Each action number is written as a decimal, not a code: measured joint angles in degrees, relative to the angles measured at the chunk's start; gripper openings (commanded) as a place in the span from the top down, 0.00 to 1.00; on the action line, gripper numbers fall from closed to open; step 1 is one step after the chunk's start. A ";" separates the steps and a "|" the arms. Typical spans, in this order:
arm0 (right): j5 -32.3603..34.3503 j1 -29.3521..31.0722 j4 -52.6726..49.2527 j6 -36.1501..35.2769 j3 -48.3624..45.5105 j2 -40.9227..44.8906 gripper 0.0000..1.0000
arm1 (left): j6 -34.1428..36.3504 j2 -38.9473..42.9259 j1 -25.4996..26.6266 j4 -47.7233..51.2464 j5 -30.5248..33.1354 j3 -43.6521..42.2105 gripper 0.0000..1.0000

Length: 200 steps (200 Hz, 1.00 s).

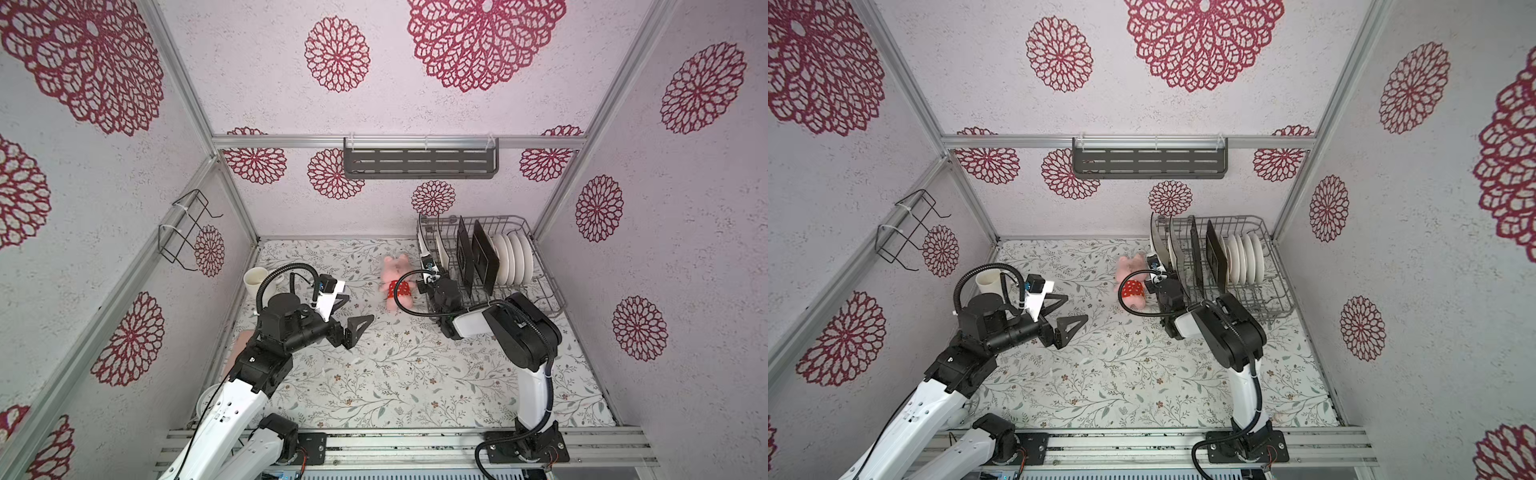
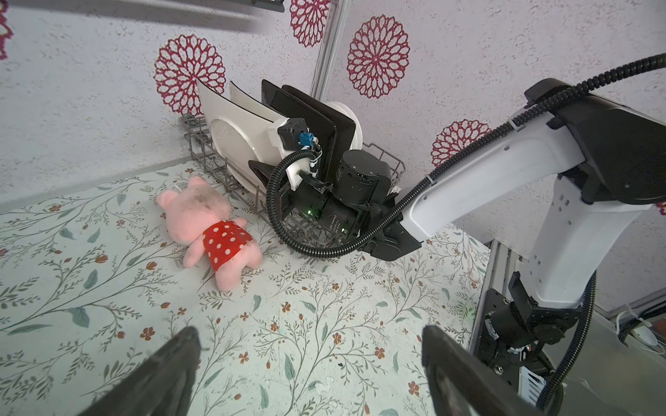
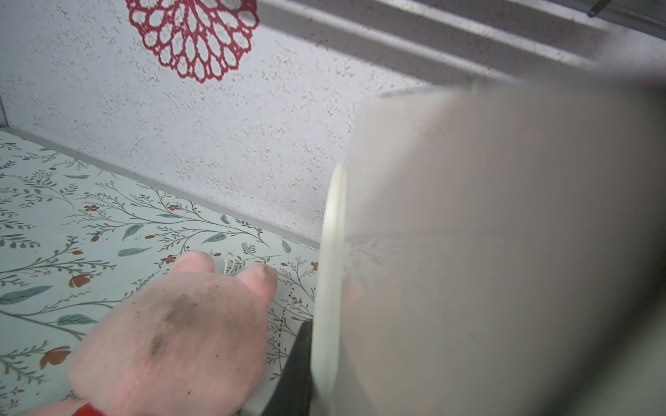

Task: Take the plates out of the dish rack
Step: 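Lift the white plate upward out of the rack slot with the right gripper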

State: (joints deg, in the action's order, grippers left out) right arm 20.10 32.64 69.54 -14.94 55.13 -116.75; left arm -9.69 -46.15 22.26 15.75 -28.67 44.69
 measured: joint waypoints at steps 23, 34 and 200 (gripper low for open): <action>-0.42 -0.04 0.02 0.09 0.00 0.00 0.99 | 0.00 0.17 -0.02 0.09 0.20 -0.57 0.03; -0.52 -0.09 0.00 0.13 0.00 0.07 0.99 | 0.00 0.24 0.00 0.09 0.39 -0.61 0.03; -1.42 -0.37 -2.67 1.11 0.00 2.12 1.00 | -0.48 3.61 0.00 -0.20 1.22 -2.21 0.03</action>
State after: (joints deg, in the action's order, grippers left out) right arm 18.68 32.27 66.87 -13.82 55.13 -114.63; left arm -10.17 -42.54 22.26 15.55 -27.44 42.48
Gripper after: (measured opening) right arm 0.157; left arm 0.975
